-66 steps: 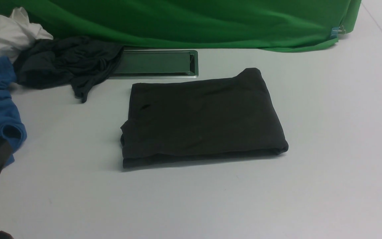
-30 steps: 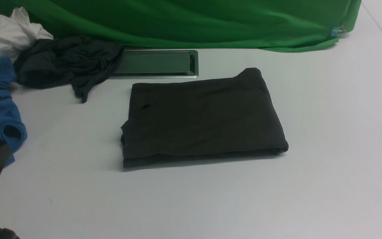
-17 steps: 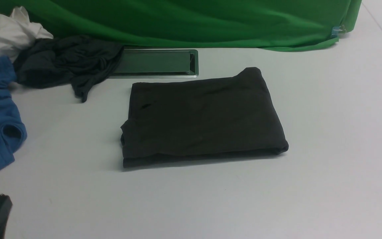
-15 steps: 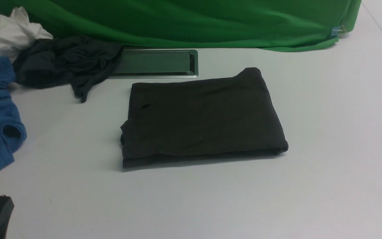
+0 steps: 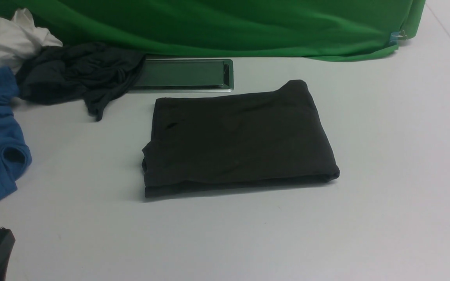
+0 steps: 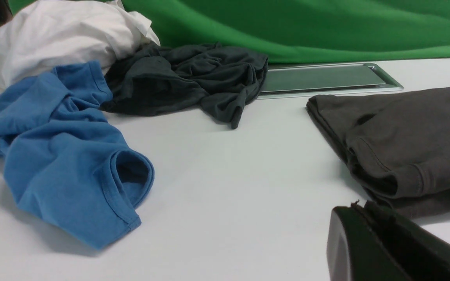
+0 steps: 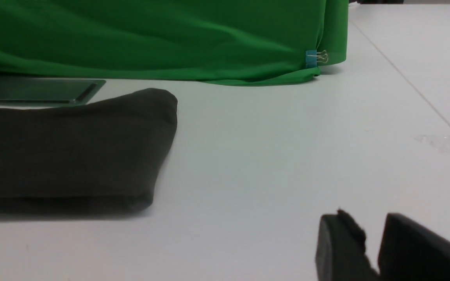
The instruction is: Fold a long-sleeved shirt on a white desktop.
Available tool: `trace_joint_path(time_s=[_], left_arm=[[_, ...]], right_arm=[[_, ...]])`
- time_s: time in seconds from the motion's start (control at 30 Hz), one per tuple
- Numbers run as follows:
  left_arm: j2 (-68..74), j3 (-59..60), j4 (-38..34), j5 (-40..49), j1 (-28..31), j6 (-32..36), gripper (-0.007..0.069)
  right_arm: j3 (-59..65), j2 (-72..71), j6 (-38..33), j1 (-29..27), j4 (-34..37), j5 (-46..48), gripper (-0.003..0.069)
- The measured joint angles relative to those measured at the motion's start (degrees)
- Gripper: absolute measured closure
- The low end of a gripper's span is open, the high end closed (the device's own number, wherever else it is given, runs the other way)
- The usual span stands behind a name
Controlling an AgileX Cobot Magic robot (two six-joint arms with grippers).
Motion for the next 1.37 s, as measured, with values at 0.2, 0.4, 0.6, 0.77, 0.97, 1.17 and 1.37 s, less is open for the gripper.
trace_joint_path(time_s=[0.2,0.4,0.6,0.77,0.97,1.17,1.37], left_arm=[[0.0,0.0,0.1,-0.1,0.0,1.2,0.0606],[0.0,0.0,0.1,-0.1,0.0,1.2,0.0606],[0.0,0.0,0.1,-0.1,0.0,1.2,0.0606],[0.0,0.0,0.1,-0.1,0.0,1.2,0.0606],[0.0,0.0,0.1,-0.1,0.0,1.2,0.0606],[0.0,0.0,0.1,-0.1,0.0,1.3,0.0606],[0.0,0.0,0.1,-0.1,0.0,1.3,0.0606]], right_arm=[[0.0,0.0,0.0,0.0,0.0,0.0,0.0487],[0.0,0.0,0.0,0.0,0.0,0.0,0.0471],[0.0,0.0,0.0,0.0,0.0,0.0,0.0458],[0.0,0.0,0.0,0.0,0.0,0.0,0.0448],[0.0,0.0,0.0,0.0,0.0,0.0,0.0438],[0.0,0.0,0.0,0.0,0.0,0.0,0.0424],[0.0,0.0,0.0,0.0,0.0,0.0,0.0421]])
